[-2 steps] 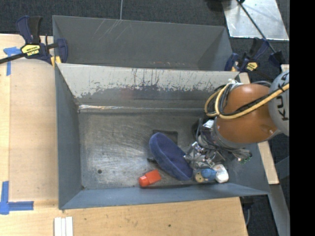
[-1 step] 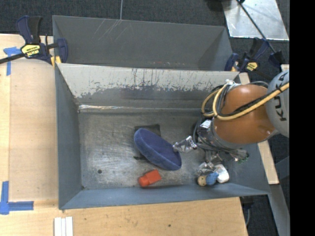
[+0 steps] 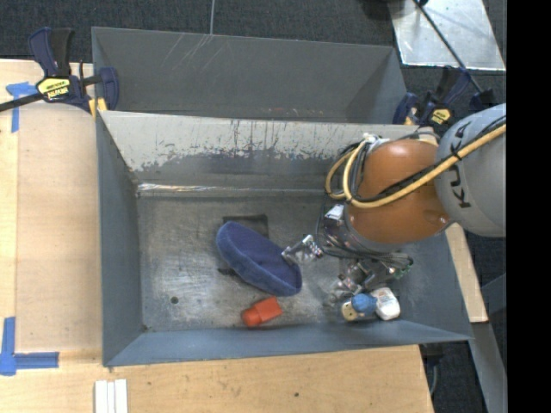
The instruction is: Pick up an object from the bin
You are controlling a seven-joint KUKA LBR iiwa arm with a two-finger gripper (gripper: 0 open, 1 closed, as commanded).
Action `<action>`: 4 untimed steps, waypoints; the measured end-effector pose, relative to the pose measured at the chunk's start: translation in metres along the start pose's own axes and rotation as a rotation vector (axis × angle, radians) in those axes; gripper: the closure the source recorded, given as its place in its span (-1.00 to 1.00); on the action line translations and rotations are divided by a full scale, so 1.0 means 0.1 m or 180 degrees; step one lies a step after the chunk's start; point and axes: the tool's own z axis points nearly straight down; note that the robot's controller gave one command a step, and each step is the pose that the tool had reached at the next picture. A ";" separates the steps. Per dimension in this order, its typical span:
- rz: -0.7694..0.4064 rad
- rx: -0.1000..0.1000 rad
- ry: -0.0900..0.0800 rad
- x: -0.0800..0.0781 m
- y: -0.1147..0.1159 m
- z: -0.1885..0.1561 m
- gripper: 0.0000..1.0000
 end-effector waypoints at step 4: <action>-0.0409 -0.0029 0.0014 -0.75 0.71 -0.03 -1.00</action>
Offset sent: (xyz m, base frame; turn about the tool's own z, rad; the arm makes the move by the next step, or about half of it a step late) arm 0.0178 0.0379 -0.0059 -0.0527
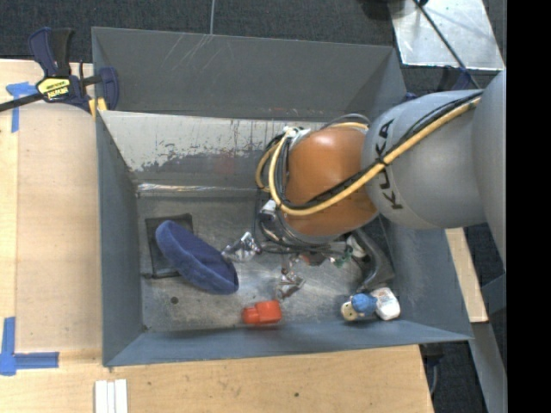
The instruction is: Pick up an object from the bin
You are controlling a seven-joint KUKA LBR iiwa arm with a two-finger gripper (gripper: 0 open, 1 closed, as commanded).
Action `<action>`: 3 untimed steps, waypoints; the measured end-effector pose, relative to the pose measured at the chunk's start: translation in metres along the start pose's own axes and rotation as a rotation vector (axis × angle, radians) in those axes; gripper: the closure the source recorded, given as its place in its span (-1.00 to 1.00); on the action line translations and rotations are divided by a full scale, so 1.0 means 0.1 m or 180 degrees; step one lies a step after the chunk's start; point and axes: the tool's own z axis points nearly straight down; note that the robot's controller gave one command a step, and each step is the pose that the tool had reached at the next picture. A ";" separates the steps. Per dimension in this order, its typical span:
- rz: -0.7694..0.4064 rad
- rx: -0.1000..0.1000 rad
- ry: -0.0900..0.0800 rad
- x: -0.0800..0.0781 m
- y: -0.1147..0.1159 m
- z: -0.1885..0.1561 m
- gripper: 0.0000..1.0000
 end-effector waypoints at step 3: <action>0.1198 -0.0006 0.0015 -1.05 0.82 0.10 -1.00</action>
Offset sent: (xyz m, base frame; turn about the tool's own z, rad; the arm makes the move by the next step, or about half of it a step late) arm 0.0345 0.0234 -0.0118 0.4078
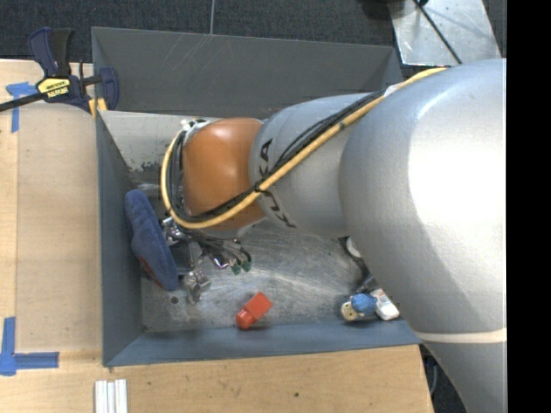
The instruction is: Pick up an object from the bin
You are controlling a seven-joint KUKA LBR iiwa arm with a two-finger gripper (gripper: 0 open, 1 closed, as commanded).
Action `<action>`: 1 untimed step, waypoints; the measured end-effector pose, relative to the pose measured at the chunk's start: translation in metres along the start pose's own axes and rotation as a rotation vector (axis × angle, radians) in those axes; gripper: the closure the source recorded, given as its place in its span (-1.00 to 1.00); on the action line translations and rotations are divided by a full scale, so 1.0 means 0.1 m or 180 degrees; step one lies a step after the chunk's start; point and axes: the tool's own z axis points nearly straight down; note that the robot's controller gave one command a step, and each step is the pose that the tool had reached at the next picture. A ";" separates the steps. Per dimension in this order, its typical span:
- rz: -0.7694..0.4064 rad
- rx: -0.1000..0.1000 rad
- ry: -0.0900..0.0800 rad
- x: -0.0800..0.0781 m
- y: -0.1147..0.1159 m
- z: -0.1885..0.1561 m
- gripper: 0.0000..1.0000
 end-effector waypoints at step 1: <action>0.0002 -0.0004 -0.0075 -0.04 0.00 -0.07 1.00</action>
Offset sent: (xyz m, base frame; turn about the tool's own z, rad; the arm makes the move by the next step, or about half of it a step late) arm 0.0000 0.0000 0.0000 0.0000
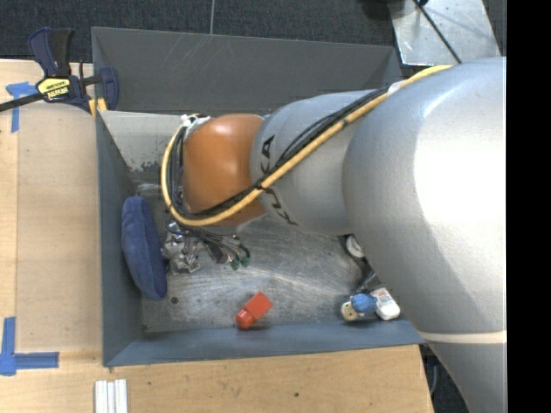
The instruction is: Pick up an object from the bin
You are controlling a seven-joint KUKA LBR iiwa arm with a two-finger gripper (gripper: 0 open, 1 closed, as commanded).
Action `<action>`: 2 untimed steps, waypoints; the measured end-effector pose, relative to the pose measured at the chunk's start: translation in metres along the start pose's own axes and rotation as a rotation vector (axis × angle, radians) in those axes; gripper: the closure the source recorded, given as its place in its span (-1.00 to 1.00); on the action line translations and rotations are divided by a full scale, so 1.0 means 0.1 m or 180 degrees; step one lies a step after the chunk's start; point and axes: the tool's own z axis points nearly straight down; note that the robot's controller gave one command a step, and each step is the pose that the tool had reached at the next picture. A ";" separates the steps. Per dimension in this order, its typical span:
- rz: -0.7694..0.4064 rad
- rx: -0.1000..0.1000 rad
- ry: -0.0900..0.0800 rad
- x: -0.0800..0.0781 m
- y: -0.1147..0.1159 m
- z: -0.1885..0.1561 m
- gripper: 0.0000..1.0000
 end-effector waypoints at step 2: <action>-0.2187 -0.0001 -0.0024 0.21 0.04 0.00 1.00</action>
Offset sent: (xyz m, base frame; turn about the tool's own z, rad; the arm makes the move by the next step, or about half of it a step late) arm -0.0184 -0.0051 -0.0086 -0.2701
